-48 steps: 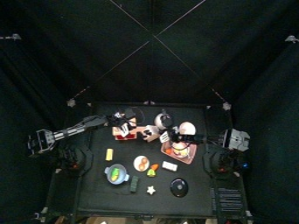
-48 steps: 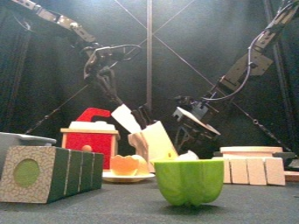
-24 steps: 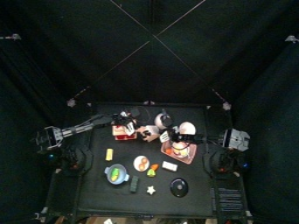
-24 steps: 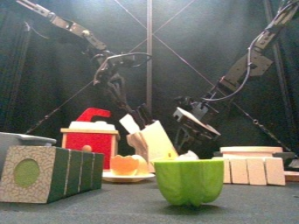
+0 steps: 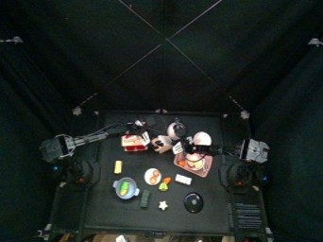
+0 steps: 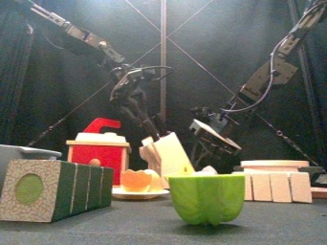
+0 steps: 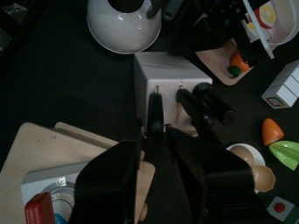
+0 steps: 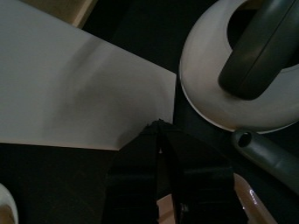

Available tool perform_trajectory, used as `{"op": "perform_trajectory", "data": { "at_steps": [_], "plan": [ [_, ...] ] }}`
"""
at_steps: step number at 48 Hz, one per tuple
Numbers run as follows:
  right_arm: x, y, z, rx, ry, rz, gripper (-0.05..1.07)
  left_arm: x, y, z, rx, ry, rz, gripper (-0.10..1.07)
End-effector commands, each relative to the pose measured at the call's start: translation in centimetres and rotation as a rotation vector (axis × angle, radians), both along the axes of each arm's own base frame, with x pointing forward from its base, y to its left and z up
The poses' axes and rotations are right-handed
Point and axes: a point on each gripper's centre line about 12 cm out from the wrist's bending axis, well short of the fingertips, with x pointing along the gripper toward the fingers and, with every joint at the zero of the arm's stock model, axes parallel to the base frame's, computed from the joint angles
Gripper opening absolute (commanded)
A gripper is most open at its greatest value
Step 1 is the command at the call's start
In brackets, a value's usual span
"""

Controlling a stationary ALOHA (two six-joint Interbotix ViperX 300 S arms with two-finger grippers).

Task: Place cleaver back in holder

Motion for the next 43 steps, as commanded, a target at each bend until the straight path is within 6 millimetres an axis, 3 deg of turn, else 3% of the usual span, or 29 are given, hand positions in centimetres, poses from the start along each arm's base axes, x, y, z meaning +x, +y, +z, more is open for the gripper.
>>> {"op": "perform_trajectory", "data": {
  "at_steps": [1, 10, 31, 43],
  "plan": [
    [0.5, -0.1, 1.1, -0.013, -0.03, 0.001, 0.38, 0.4, 0.2, 1.5, 0.028, -0.046, 0.0, 0.78],
    [0.5, -0.2, 1.2, -0.014, -0.033, 0.001, 0.38, 0.4, 0.3, 2.0, 0.048, -0.084, 0.006, 0.89],
    [0.5, -0.1, 2.3, -0.026, -0.059, 0.004, 0.38, -1.5, -0.9, 3.4, 0.101, -0.231, 0.03, 0.89],
    [0.6, -0.1, 3.1, -0.022, -0.083, -0.008, 0.37, -3.3, -1.9, 2.2, 0.099, -0.265, 0.049, 0.89]
  ]
}}
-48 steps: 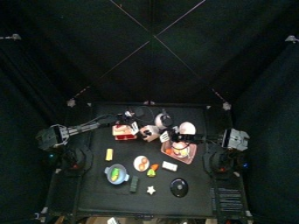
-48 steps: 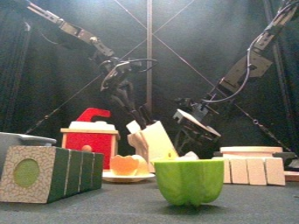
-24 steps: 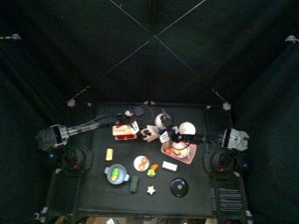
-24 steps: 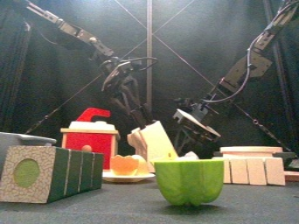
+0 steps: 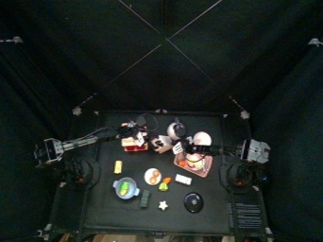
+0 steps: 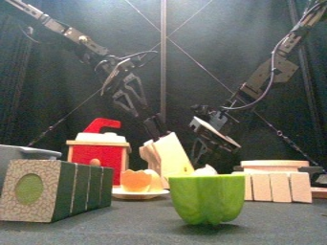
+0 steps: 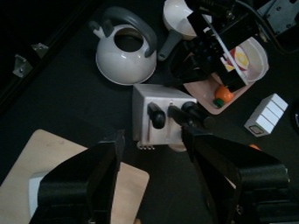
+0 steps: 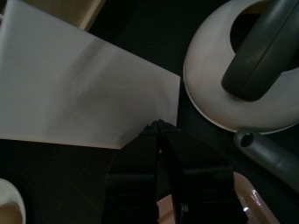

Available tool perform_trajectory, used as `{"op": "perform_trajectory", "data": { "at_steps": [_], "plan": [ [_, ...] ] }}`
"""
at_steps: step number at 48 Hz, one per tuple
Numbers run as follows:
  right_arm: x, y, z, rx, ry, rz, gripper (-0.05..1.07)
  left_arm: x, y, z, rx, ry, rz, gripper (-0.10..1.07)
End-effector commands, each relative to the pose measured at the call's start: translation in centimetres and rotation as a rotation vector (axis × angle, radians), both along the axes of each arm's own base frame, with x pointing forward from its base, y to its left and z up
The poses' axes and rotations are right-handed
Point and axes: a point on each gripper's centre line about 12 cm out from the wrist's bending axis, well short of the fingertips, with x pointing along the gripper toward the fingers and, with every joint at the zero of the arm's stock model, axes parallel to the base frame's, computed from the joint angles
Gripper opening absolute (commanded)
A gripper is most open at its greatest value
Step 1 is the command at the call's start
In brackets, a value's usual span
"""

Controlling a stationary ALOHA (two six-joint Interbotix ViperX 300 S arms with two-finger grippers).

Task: Place cleaver back in holder

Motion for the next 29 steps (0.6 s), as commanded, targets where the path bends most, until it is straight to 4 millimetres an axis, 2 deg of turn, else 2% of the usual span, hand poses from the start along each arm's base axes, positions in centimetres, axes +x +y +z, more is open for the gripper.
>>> {"op": "perform_trajectory", "data": {
  "at_steps": [1, 17, 29],
  "plan": [
    [0.6, -0.1, 2.6, -0.019, -0.072, -0.009, 0.37, -0.5, -0.5, 0.7, 0.018, -0.037, -0.001, 0.89],
    [0.4, 0.7, 5.2, -0.035, -0.139, 0.004, 0.37, -2.7, -1.5, -0.3, 0.071, -0.119, 0.017, 0.89],
    [-0.1, 2.7, 6.2, -0.018, -0.168, 0.034, 0.37, -3.7, -3.9, -1.5, 0.096, -0.168, -0.023, 0.89]
  ]
}}
